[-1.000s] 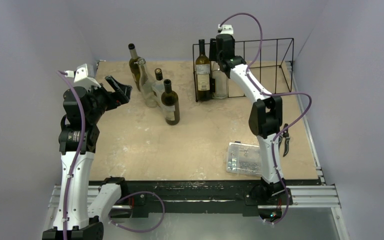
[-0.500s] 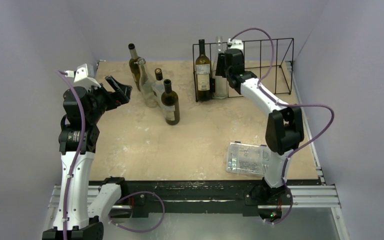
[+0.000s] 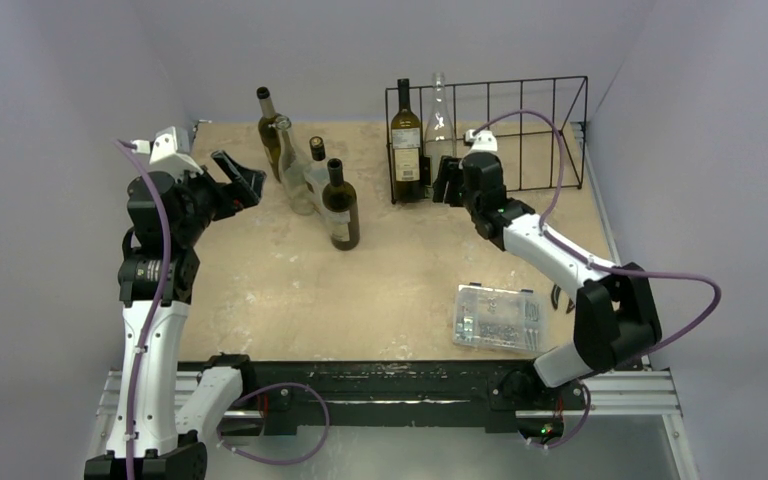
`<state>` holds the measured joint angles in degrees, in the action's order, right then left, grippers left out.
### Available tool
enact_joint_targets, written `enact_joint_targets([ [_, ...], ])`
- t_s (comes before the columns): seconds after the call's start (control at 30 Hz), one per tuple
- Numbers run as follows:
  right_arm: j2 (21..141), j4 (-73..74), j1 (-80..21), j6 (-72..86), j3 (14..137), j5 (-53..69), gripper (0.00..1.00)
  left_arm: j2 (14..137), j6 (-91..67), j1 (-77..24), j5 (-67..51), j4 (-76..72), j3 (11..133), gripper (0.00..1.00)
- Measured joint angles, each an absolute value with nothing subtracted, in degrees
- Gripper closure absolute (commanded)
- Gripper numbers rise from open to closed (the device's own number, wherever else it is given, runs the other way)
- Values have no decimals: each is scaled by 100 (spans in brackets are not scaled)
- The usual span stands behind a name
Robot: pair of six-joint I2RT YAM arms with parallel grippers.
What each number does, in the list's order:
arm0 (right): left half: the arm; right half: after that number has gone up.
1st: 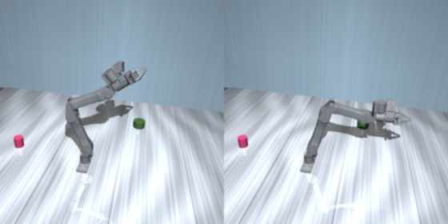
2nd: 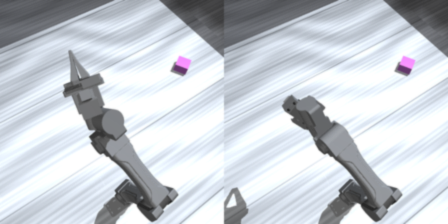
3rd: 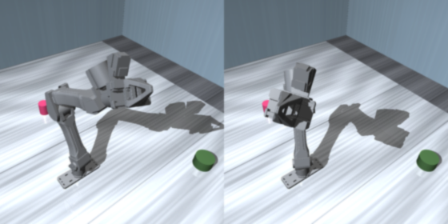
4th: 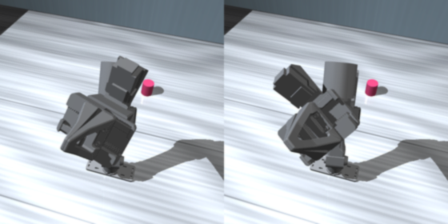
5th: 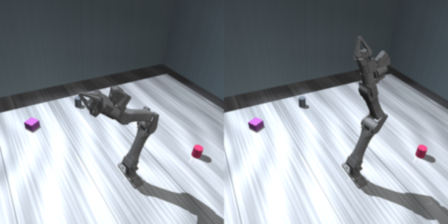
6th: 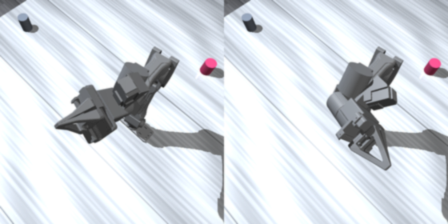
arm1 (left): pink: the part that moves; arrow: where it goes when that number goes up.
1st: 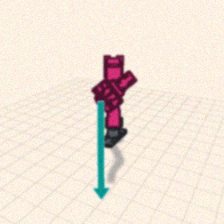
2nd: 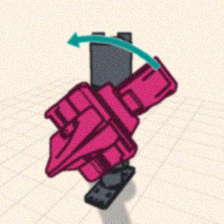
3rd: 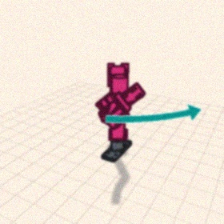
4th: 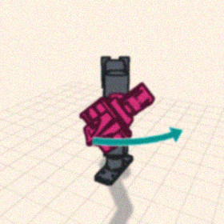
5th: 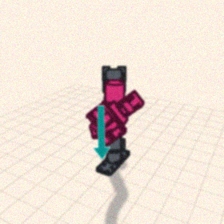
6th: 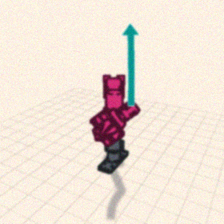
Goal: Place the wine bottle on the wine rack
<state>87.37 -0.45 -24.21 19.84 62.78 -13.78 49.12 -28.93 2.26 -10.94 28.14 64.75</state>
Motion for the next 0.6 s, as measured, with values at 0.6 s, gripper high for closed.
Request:
enact_joint_targets([
  [0.6,7712,-425,-4392,2097,4851,-1094,24,4963,-2945,226,-1181,2790,6475,11],
])
